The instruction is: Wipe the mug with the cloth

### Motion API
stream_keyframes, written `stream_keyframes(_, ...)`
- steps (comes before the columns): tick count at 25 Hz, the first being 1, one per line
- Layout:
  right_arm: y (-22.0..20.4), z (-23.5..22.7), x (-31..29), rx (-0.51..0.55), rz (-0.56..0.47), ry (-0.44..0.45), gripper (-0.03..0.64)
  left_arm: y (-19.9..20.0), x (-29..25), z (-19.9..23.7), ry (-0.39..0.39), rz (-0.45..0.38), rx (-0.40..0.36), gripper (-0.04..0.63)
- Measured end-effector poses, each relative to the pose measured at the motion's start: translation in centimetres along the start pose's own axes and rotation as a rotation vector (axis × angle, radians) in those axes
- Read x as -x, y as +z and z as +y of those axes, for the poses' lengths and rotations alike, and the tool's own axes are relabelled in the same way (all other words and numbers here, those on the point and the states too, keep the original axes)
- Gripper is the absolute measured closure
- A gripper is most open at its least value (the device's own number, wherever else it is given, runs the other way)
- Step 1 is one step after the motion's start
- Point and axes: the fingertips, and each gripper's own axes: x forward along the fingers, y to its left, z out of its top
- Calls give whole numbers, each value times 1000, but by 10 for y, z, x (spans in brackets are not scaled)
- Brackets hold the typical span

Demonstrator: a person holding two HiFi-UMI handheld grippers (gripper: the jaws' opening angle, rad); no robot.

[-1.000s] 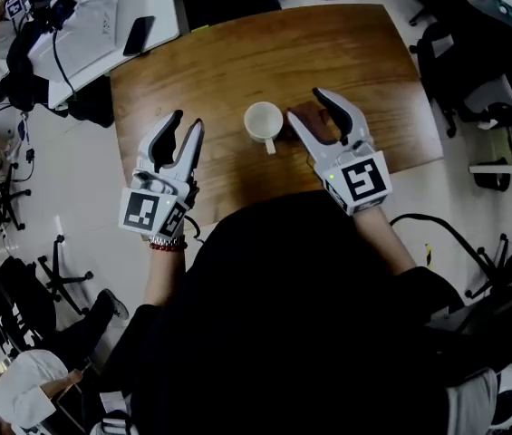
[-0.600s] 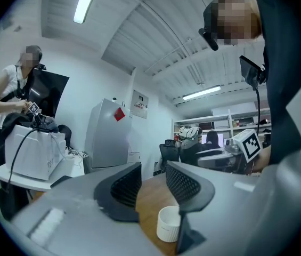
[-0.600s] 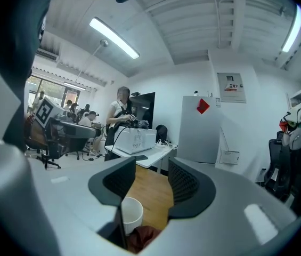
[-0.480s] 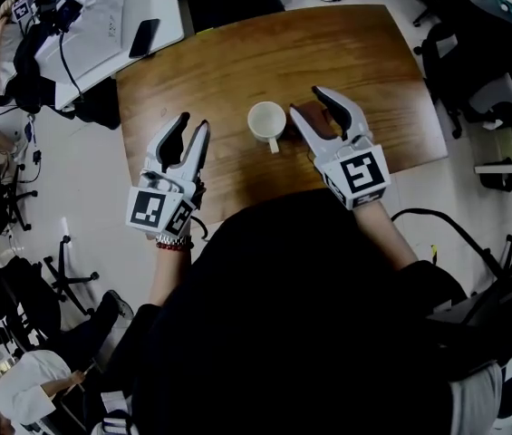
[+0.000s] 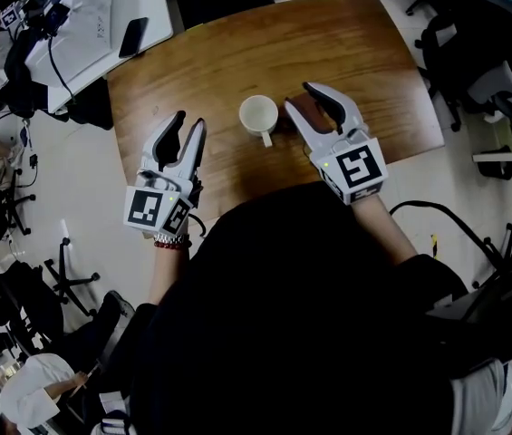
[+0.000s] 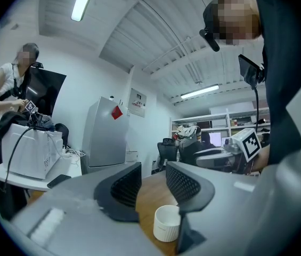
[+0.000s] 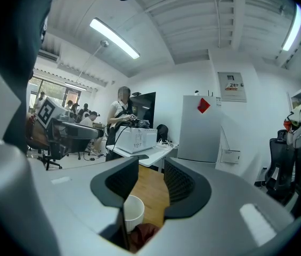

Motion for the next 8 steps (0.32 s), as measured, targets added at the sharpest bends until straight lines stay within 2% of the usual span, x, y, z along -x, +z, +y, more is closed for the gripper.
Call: stream_keyframes(8,-1,4,-5,0,0,8,474,-4,7,12,38,7,13,457)
